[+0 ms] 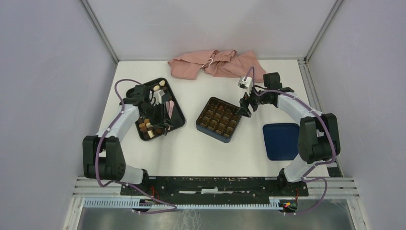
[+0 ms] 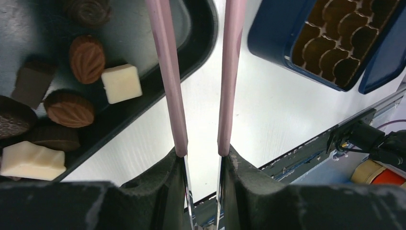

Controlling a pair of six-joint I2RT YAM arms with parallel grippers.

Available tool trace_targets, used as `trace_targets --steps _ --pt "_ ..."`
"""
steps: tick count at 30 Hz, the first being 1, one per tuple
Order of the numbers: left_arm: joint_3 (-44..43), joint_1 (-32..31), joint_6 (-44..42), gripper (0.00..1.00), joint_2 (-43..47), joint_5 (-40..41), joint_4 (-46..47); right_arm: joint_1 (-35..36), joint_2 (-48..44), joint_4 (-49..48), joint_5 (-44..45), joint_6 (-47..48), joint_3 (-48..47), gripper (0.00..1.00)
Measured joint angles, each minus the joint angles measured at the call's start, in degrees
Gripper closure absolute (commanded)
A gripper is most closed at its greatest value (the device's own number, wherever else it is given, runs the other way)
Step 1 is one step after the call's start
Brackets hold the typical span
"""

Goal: Pack the chocolate
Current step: Place the fake chocolate in the packing box.

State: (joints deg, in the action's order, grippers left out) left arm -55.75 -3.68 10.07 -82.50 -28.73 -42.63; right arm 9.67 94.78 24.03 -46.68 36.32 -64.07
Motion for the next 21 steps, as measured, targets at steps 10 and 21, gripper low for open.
trace_targets --steps 10,21 --pt "-0.37 -7.08 3.10 0.88 3.56 0.04 -0.13 0.00 0.00 0.02 -0.63 0.00 0.00 0.15" --pt "-2.40 -20.61 9.20 0.87 6.51 0.02 1.49 -0.24 0.00 0.04 -0.81 0.00 0.00 0.15"
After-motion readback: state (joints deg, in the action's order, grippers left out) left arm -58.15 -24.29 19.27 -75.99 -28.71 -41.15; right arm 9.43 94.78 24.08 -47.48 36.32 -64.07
